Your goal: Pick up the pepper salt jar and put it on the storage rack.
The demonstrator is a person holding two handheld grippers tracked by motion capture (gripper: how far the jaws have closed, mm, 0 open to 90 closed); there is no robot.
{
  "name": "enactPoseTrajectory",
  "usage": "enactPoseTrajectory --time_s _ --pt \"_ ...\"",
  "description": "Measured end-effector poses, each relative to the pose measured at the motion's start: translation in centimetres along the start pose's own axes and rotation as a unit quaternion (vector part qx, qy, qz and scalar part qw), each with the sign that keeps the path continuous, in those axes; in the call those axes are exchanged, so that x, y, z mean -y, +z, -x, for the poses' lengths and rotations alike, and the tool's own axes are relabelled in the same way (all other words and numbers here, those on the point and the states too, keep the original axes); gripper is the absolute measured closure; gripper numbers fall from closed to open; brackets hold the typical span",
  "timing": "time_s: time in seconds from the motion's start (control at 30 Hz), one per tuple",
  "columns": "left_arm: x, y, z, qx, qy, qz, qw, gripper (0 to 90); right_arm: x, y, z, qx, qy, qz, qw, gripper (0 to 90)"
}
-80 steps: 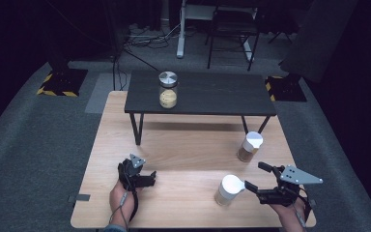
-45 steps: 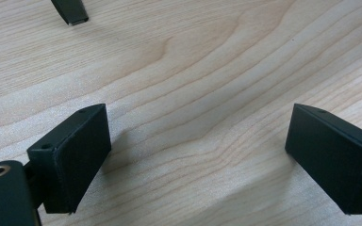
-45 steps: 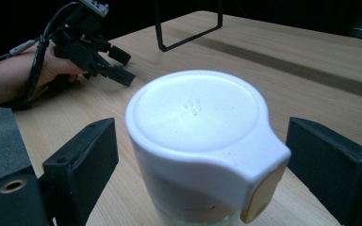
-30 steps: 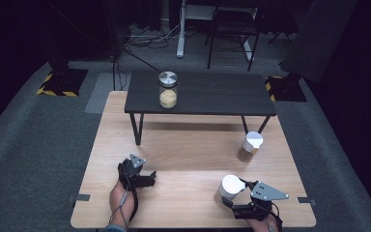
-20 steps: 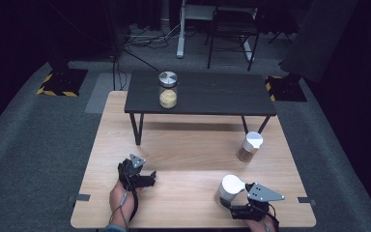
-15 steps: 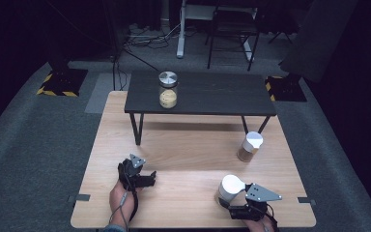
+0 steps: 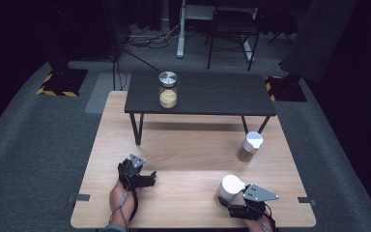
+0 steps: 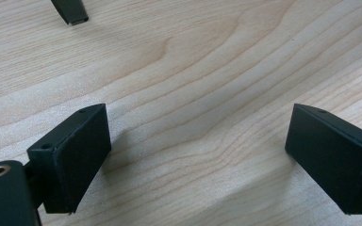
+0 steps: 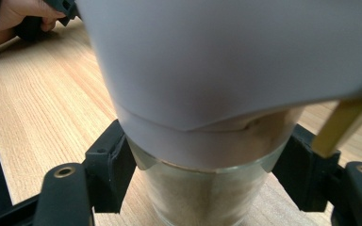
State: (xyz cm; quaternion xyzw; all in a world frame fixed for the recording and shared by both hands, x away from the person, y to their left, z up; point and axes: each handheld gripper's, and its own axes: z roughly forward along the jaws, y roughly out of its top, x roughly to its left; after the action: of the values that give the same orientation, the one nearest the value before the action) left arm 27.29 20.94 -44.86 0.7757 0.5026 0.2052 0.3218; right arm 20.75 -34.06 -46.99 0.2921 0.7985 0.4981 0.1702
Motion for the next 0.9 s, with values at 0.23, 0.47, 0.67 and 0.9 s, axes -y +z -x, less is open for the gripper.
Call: enactPoseTrajectory --time_s 0.23,0.47,0.67,0.9 --pt "0.0 0.0 0.0 0.0 0.001 0.001 1.0 7.5 -0.2 -0.1 -0.1 0.003 -0.005 -0.002 1.0 29.7" --pt "0.0 0.1 -0.1 0.003 0.004 0.001 1.0 8.1 -0.8 -0.3 0.3 0.003 0.013 -0.011 0.9998 29.8" --pt "-0.1 0.1 0.0 0.003 0.004 0.001 1.0 8.3 -1.5 -0.6 0.5 0.006 0.016 -0.005 0.9998 29.8" --pt "-0.1 0.1 -0.1 0.003 0.004 0.0 1.0 8.3 -2.9 -1.1 0.7 0.008 0.015 0.002 0.9999 29.8"
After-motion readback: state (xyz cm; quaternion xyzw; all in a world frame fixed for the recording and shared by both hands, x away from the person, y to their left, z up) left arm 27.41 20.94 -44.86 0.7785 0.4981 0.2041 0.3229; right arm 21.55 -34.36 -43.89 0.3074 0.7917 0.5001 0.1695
